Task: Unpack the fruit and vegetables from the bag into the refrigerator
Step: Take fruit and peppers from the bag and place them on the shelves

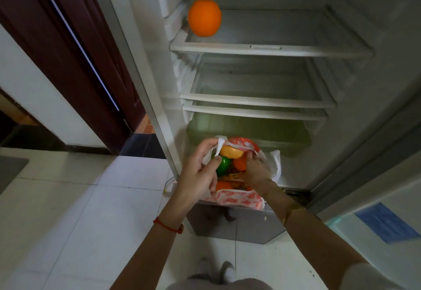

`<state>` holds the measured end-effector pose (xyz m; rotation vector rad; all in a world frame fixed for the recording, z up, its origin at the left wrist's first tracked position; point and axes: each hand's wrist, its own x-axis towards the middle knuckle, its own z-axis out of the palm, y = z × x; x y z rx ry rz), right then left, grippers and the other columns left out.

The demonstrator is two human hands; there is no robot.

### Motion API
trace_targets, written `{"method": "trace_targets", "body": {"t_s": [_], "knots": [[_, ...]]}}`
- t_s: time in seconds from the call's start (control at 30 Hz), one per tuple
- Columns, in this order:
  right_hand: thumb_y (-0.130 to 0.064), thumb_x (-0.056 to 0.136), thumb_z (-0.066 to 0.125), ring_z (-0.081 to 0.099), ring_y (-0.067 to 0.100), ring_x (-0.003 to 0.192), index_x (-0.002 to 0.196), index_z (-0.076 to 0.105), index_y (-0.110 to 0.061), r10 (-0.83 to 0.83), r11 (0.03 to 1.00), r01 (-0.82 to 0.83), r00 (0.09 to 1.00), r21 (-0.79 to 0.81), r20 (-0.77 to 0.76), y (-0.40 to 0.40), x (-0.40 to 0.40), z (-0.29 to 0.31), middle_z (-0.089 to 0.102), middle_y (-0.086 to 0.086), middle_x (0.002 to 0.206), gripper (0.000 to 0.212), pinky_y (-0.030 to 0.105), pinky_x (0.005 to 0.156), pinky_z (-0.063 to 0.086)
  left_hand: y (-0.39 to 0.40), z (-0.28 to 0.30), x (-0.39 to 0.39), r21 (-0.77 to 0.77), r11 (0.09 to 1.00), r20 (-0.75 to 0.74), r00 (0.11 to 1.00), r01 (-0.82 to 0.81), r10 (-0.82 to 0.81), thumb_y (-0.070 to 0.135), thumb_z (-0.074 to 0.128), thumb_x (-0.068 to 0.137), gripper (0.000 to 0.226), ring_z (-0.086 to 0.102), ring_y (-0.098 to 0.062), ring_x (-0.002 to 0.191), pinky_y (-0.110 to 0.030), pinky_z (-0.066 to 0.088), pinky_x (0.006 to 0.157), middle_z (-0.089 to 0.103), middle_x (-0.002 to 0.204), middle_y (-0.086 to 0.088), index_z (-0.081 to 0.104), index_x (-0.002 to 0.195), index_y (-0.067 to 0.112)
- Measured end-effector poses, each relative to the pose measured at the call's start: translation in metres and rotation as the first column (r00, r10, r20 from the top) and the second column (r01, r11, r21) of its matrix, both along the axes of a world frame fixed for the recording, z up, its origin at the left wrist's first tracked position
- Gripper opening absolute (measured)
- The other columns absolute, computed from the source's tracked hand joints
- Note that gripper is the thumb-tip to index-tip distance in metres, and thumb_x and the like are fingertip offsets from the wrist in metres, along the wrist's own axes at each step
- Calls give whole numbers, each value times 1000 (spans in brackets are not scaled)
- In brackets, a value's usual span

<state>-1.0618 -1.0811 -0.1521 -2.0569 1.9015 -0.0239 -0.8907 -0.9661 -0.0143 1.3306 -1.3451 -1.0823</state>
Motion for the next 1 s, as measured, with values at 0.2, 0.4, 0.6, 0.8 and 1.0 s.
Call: {"method": "trace_targets", "body": {"t_s": [0.2,0.4,0.6,0.8,1.0], "knots": [[-40,88,58,58,26,120,135,43,-14,-88,996,90,992,-21,95,-12,9,-11,62,9,129,56,38,110,39,-7,-2,0,7,1000,-19,1000,-14,14,11,46,101,30,47,-18,39,-26,40,39,63,104,-25,50,129,21],[-38,85,64,47,29,130,142,33,-11,-137,990,139,980,1,146,-11,10,-4,49,12,140,70,37,110,37,-14,0,3,-6,999,-65,997,-42,42,9,47,100,29,46,-16,38,-25,39,38,64,102,-19,52,127,17],[-35,73,79,51,27,126,140,36,-16,-125,992,114,945,54,301,0,2,6,52,7,137,83,36,103,42,-19,0,5,-25,999,-75,996,-48,46,7,46,100,30,45,-21,39,-29,41,39,62,89,-23,53,126,19],[-41,66,82,48,28,125,141,36,-21,-73,994,26,891,110,448,3,-10,22,41,9,141,90,39,103,45,-25,5,8,-9,997,-156,985,-70,68,7,47,98,29,45,-16,39,-27,40,39,63,108,-13,53,124,18],[-23,80,78,51,23,117,136,42,-27,-136,985,-20,539,174,831,24,-17,72,48,1,130,67,35,91,53,-31,10,10,-32,998,-189,981,-52,45,10,49,98,27,45,-14,38,-25,40,37,64,108,-12,55,122,20]]}}
